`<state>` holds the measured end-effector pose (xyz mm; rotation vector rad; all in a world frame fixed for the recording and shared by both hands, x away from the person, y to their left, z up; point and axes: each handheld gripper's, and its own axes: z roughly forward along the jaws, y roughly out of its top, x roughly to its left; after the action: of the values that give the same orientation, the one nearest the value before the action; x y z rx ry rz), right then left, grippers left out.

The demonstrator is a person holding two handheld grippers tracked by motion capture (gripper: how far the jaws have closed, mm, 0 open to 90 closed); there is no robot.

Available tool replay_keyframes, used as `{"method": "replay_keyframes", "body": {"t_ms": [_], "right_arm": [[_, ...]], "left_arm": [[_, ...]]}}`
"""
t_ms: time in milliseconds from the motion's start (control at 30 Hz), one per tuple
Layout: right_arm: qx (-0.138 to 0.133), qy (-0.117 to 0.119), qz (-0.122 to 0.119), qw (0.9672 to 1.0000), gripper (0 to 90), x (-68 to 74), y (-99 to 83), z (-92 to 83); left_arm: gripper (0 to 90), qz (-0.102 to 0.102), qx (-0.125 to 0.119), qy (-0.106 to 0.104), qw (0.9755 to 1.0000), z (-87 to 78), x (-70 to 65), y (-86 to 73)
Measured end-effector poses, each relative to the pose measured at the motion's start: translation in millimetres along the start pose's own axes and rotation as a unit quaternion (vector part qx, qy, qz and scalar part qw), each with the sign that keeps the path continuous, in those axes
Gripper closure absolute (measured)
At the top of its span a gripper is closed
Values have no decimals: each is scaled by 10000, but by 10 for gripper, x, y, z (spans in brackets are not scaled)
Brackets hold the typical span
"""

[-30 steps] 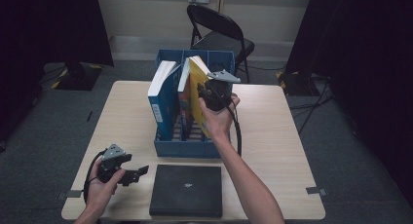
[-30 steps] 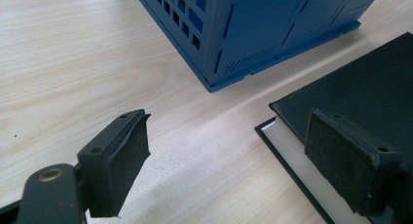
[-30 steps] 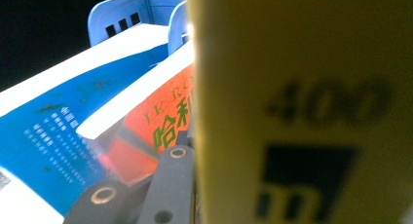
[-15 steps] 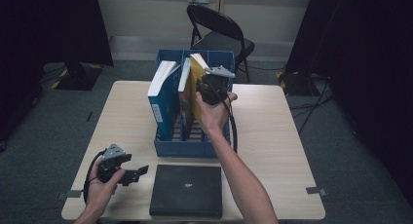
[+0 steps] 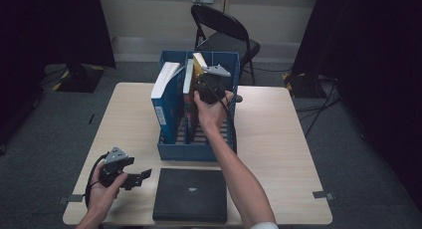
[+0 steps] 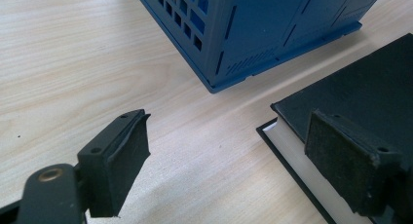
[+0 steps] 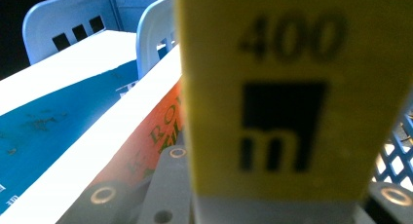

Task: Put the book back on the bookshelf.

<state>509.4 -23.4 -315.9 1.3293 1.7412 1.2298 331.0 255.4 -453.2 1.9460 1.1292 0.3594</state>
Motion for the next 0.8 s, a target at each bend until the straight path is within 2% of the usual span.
{"method": "replay_keyframes", "body": {"t_ms": [333,600,800], "right_arm": [[-108,44,21,9999,751,-23,-28,77],[-81,56,-17,10000,749,-15,-36,115],[17,-3,-51,10000,746,-17,-116,209]], "left_arm": [[159,6,-11,-9,10000,3,2,4],[159,13,19,-16,10000,11,0,6],[159,56,-14,-66,10000,14,-8,13]]}}
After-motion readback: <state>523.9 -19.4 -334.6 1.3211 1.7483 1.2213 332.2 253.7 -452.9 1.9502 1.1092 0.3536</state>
